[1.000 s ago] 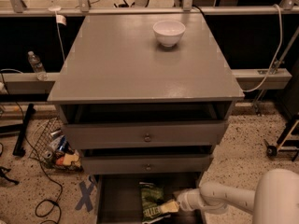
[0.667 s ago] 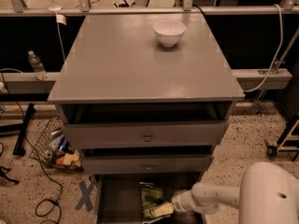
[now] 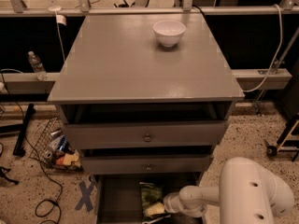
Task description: Pick green jalapeno chip bag from bottom drawer and place on counter
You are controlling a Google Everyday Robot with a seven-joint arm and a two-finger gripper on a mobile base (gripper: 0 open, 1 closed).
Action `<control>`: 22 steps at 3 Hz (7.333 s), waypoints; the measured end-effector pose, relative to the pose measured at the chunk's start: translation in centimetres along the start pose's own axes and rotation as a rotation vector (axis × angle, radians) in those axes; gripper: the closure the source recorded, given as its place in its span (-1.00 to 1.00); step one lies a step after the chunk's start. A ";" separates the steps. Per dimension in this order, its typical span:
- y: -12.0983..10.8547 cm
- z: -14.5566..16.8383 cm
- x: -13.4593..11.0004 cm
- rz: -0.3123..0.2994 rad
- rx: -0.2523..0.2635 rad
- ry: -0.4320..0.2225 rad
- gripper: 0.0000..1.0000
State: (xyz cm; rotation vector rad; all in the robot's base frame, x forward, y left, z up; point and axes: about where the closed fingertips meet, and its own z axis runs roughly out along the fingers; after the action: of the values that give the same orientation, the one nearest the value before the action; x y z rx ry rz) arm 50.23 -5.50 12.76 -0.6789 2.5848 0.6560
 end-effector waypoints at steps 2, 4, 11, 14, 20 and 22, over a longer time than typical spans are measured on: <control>0.2 1.3 -0.5 0.007 0.037 -0.011 -0.21; 0.2 1.5 -1.0 0.017 0.057 -0.017 0.73; 7.9 -19.3 -0.3 -0.709 -0.572 -0.156 1.00; 9.2 -20.6 -1.3 -0.748 -0.548 -0.158 1.00; 16.9 -40.1 -13.0 -1.165 -0.190 -0.111 1.00; 15.8 -43.7 -16.1 -1.206 -0.156 -0.138 1.00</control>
Offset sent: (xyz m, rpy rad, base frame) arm 0.0168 0.0221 -0.0190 -0.0428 -0.0335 -0.0647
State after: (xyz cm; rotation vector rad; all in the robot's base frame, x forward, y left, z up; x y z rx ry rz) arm 44.04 -10.49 61.32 -1.8775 1.5353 0.4314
